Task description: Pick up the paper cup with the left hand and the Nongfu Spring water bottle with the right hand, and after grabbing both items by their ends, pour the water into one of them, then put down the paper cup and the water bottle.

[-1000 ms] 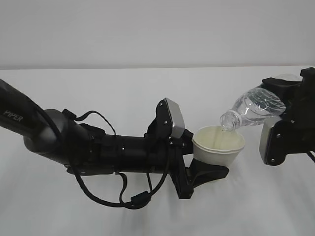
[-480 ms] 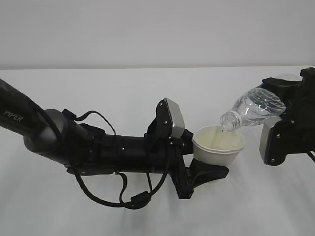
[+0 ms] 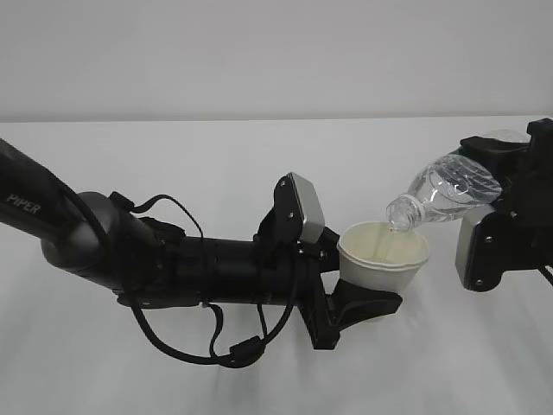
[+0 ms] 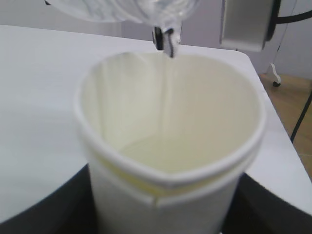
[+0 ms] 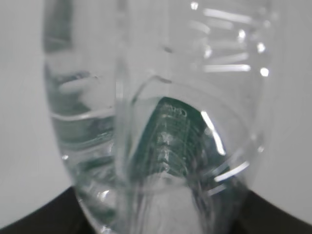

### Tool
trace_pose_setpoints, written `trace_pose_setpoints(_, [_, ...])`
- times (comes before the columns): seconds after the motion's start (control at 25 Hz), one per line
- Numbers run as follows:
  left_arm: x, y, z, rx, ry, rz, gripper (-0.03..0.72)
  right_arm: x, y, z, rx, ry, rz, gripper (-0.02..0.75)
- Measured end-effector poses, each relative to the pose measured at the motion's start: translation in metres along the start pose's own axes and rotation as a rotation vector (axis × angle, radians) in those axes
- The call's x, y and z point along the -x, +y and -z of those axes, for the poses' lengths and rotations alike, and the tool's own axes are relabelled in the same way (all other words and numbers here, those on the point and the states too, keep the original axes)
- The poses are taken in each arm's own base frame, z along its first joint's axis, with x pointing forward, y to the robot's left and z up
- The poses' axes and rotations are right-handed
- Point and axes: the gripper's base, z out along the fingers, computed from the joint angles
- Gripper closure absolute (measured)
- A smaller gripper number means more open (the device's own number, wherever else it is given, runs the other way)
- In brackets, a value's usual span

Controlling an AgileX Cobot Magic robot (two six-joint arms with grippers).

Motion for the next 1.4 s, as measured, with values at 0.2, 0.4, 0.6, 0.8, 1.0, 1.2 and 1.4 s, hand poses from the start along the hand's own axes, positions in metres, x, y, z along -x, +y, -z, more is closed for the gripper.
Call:
trace_pose_setpoints(0.2, [0.0, 0.0, 0.0, 0.0, 0.0, 0.0, 0.229, -0.0003, 0.0, 0.0, 0.0, 0.003, 0.008, 0.372])
trace_pose_setpoints(0.4, [0.0, 0.0, 0.0, 0.0, 0.0, 0.0, 0.229, -0.0006, 0.0, 0.0, 0.0, 0.006, 0.013, 0.372])
trace_pose_setpoints(0.6, [0.0, 0.0, 0.0, 0.0, 0.0, 0.0, 0.229, -0.0006, 0.0, 0.0, 0.0, 0.006, 0.016, 0.372])
trace_pose_setpoints(0.8, [-0.0001, 0.0, 0.0, 0.0, 0.001, 0.0, 0.229, -0.0006, 0.0, 0.0, 0.0, 0.006, 0.016, 0.372])
trace_pose_setpoints(1.0, [-0.0002, 0.0001, 0.0, 0.001, 0.002, 0.0, 0.229, -0.0006, 0.0, 0.0, 0.0, 0.006, 0.016, 0.372])
trace_pose_setpoints(1.2, [-0.0002, 0.0001, 0.0, 0.001, 0.002, 0.0, 0.229, -0.0006, 0.0, 0.0, 0.0, 0.006, 0.016, 0.372])
trace_pose_setpoints(1.4, [-0.0002, 0.0001, 0.0, 0.001, 0.002, 0.0, 0.23, -0.0006, 0.0, 0.0, 0.0, 0.006, 0.016, 0.372])
